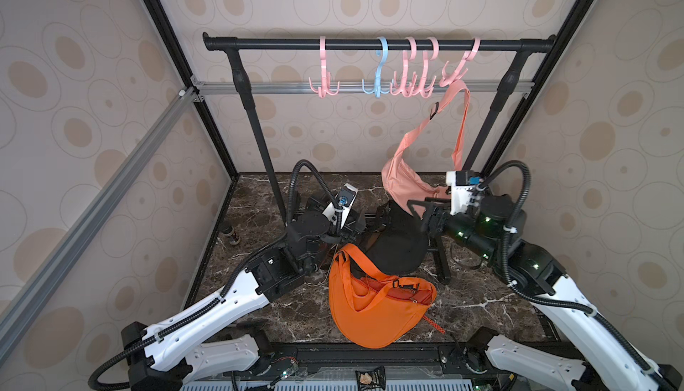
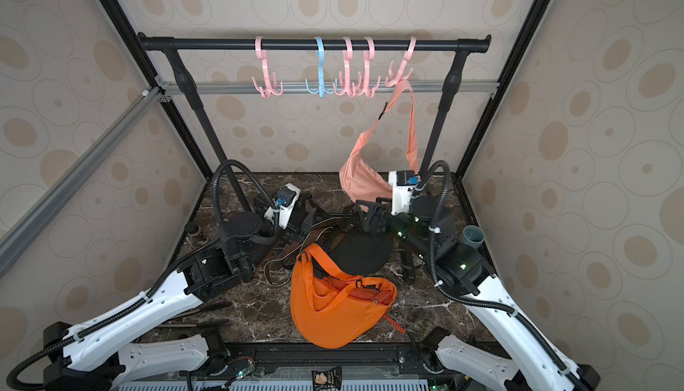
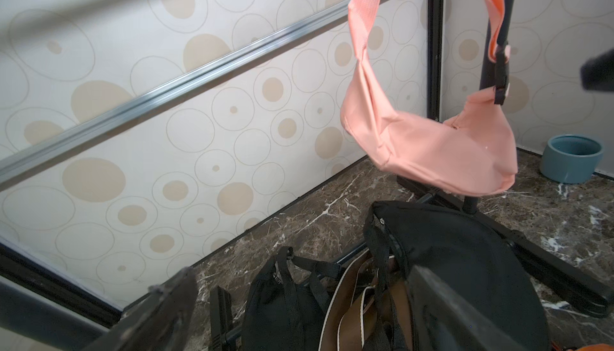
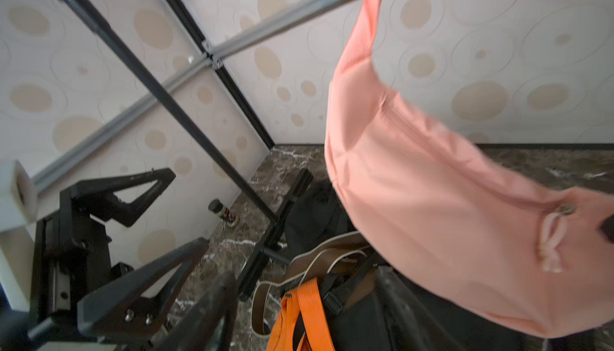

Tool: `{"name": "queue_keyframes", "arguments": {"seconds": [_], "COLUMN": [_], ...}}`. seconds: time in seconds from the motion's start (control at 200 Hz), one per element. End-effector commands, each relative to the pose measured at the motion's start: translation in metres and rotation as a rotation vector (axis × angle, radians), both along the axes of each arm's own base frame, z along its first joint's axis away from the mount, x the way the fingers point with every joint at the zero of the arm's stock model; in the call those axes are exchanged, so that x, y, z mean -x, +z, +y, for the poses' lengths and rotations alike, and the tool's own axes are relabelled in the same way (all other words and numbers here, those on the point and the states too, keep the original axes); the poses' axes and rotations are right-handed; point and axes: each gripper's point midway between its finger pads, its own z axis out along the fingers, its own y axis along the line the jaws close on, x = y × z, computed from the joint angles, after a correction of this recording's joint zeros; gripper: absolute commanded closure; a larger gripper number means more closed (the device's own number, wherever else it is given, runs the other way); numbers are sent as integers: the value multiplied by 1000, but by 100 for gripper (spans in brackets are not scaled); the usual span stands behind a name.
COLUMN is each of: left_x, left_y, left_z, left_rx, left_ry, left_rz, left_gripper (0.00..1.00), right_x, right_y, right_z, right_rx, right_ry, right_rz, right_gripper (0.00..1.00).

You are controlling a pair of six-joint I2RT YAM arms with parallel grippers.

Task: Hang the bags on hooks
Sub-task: Hang the bag on the hook, then pick up the bag from the bag.

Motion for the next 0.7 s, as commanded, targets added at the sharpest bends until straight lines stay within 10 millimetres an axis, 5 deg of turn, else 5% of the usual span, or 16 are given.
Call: {"name": "queue_keyframes", "arguments": {"seconds": [0.0, 0.19, 0.425, 0.695], "left_x": [3, 8, 14, 15], "left_y": [-23, -43, -47, -50], "left_z": [19, 47, 59, 55], "left_rx": [44, 77, 124, 126], "left_ry": [41, 94, 110, 91], "left_rz": [17, -34, -70, -59], "left_gripper": [0, 0, 0, 0], "right_x": [11, 33, 44, 43], "right_y": [-56, -150, -235, -286], "right_z": [28, 74, 79, 87], "right_rx": [102, 134, 308, 409], "right_ry": [53, 217, 234, 260], "right_rz": [48, 208, 336, 406], "right_gripper": [34, 37, 35, 35]}}
